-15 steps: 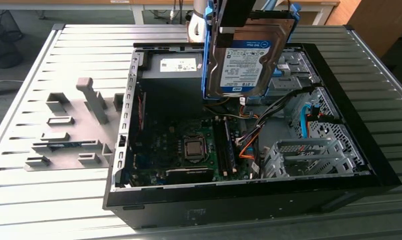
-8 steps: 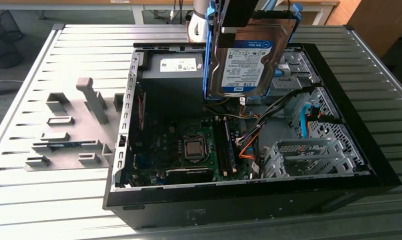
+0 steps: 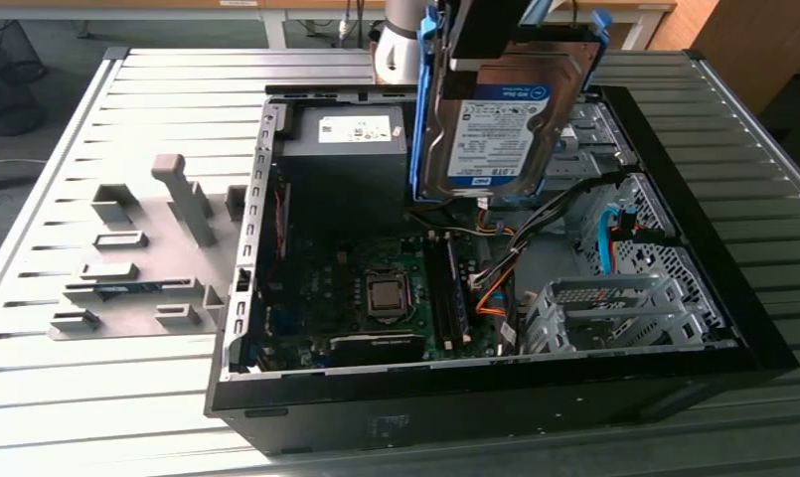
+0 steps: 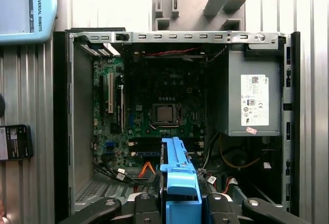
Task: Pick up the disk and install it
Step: 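Insert the disk into the insertion slot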
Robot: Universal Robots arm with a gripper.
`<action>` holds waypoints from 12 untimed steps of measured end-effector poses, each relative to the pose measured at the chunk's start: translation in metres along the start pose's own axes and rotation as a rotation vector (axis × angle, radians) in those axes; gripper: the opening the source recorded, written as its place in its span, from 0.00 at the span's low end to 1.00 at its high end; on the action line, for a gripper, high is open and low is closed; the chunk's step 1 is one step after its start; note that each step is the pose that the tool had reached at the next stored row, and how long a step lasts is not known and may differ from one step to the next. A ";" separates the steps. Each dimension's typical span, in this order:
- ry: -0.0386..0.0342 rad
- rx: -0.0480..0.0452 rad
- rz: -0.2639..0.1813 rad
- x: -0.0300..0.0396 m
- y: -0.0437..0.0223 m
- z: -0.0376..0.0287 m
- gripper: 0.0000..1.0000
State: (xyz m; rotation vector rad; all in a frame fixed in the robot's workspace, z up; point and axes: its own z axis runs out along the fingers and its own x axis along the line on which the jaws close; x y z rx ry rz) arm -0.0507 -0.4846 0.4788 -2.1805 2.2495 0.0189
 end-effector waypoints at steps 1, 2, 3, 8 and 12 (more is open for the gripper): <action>0.0001 0.0000 0.000 0.0018 -0.0001 -0.0001 0.36; 0.0001 0.0000 0.000 0.0037 -0.0001 0.0000 0.36; 0.0001 0.0000 0.000 0.0055 -0.0002 0.0000 0.36; 0.0003 0.0000 0.000 0.0104 -0.0008 0.0001 0.36; 0.0004 0.0000 0.000 0.0103 -0.0060 0.0002 0.36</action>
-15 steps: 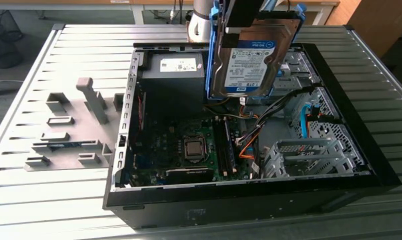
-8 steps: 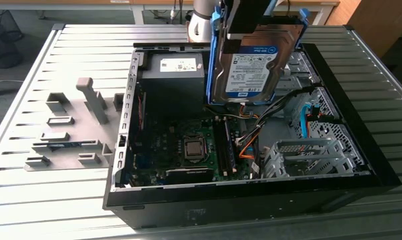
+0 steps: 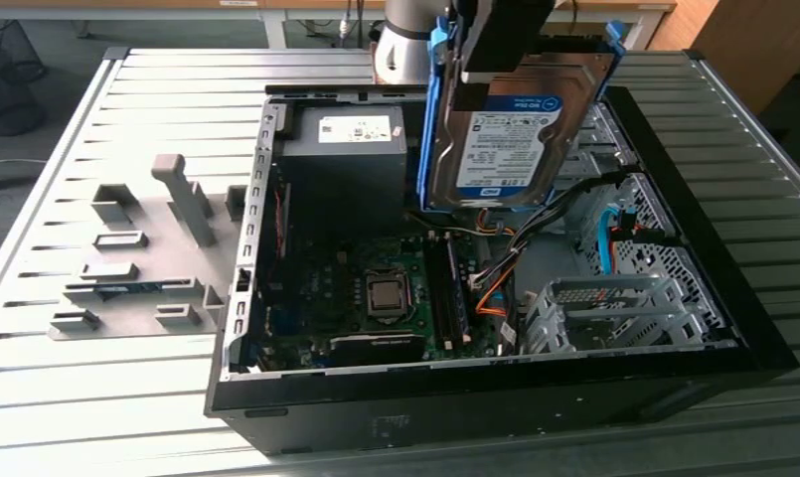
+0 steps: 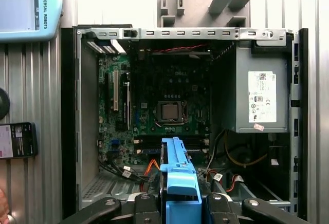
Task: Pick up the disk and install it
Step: 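Insert the disk into the insertion slot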
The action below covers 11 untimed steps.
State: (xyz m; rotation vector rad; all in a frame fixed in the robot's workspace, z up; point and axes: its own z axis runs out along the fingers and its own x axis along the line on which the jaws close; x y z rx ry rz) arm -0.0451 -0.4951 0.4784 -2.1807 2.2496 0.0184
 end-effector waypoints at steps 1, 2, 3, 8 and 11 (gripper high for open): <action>0.0000 0.0000 0.000 0.0000 -0.0015 0.0000 0.36; 0.0000 0.0000 0.000 0.0000 -0.0023 0.0001 0.36; 0.0000 0.0000 0.000 0.0001 -0.0028 0.0001 0.36; 0.0000 0.0000 0.000 0.0083 -0.0030 0.0001 0.36; -0.0001 0.0000 0.000 0.0145 -0.0032 0.0002 0.36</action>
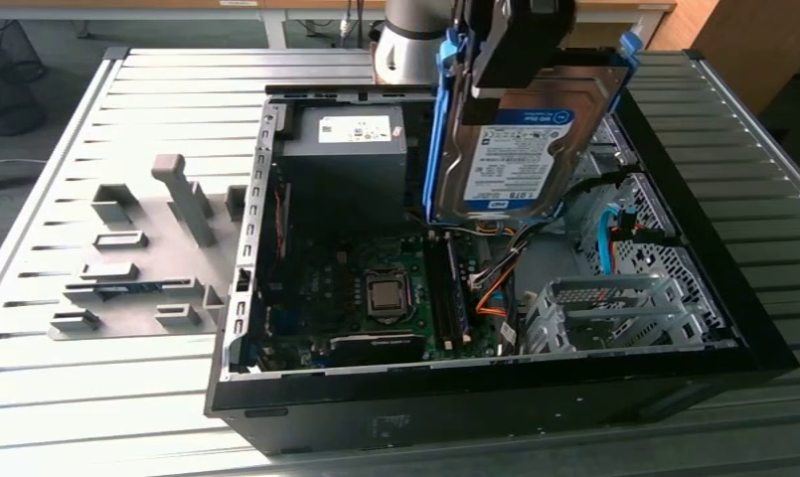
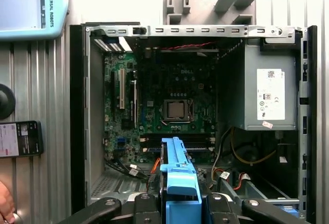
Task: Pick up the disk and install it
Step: 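Insert the disk into the insertion slot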
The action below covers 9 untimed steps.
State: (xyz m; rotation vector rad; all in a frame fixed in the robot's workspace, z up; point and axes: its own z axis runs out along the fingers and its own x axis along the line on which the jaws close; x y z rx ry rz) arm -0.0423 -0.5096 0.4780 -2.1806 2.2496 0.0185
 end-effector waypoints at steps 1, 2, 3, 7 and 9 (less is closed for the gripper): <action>0.0001 0.0000 0.000 0.0015 -0.0001 0.0000 0.36; 0.0002 -0.0001 0.000 0.0030 -0.0001 -0.0001 0.36; 0.0001 0.0000 0.000 0.0043 -0.0002 0.0000 0.36; 0.0000 0.0000 0.000 0.0086 -0.0003 -0.0001 0.36; 0.0001 0.0000 0.000 0.0108 -0.0003 -0.0001 0.36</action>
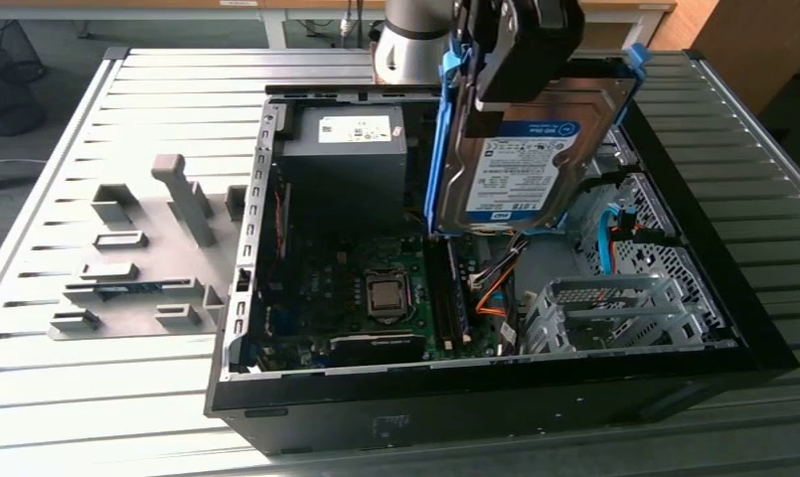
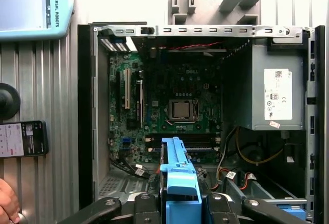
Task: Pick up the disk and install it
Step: 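Insert the disk into the insertion slot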
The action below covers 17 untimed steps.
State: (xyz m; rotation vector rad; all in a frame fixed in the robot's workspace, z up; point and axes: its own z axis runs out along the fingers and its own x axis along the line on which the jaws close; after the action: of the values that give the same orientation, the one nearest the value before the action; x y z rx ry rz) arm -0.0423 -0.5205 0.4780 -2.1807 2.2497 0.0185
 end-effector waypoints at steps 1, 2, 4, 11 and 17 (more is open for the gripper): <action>0.0000 0.0000 0.000 0.0013 0.0000 0.0000 0.36; 0.0000 0.0000 0.000 0.0028 -0.0001 0.0000 0.36; 0.0000 0.0000 0.000 0.0060 -0.0002 0.0000 0.36; 0.0000 0.0001 0.000 0.0116 -0.0004 0.0001 0.36; -0.0001 0.0001 0.000 0.0115 -0.0070 0.0006 0.36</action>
State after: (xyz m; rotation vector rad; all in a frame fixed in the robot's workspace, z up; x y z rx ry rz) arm -0.0356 -0.5322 0.4772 -2.1807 2.2494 0.0184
